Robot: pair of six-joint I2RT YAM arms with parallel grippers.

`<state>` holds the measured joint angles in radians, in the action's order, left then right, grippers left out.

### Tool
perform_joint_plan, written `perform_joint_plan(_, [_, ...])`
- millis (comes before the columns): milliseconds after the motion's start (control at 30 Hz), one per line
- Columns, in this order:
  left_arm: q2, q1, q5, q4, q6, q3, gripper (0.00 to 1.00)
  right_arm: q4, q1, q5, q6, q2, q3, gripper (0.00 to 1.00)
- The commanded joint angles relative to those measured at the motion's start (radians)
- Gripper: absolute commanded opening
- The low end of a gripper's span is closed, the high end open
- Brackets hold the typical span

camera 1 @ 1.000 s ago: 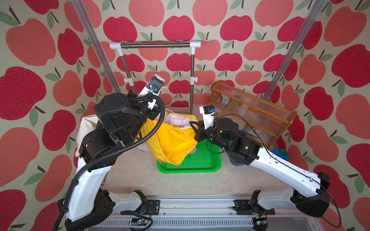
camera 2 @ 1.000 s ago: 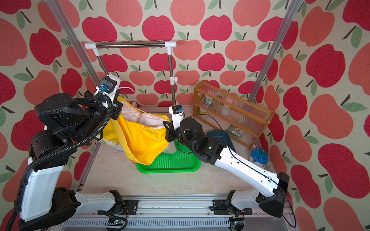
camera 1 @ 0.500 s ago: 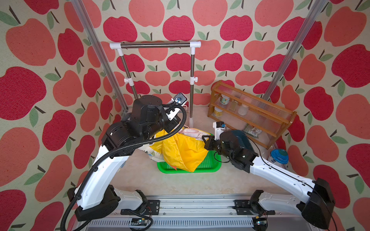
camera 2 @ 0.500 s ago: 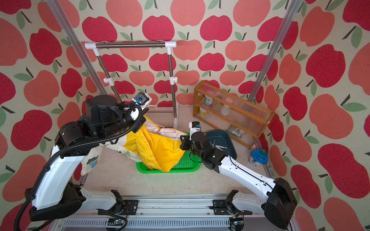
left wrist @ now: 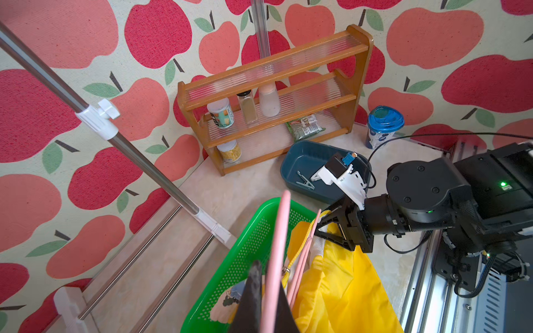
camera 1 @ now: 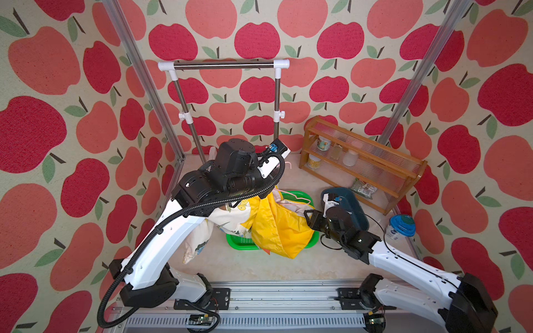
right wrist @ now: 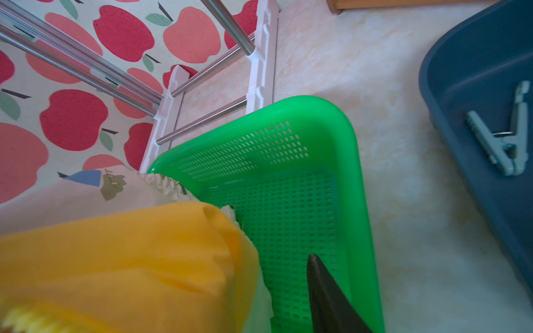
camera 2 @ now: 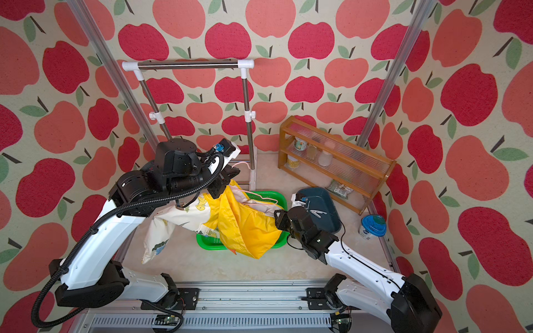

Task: Remove the clothespins securing jackets to the hanger
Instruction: Remove the jacket from the hanger.

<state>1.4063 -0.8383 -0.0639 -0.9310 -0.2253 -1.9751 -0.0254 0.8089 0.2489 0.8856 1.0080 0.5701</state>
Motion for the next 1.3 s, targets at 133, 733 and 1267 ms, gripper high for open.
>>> perform_joint_plan(133, [0.035, 0.061, -0.029, 0.186, 0.045, 0.058, 0.00, -0.265, 0.029, 0.099, -0.210, -0.179, 0.133, 0.65])
perform_joint_plan(733, [0.197, 0.160, -0.426, 0.092, 0.087, -0.061, 0.00, -0.462, 0.110, 0.072, -0.706, 0.055, 0.525, 0.68])
perform_joint_plan(1267, [0.269, 0.159, -0.446, 0.049, 0.108, -0.111, 0.00, -0.371, 0.117, 0.163, -0.834, 0.217, 0.590, 0.12])
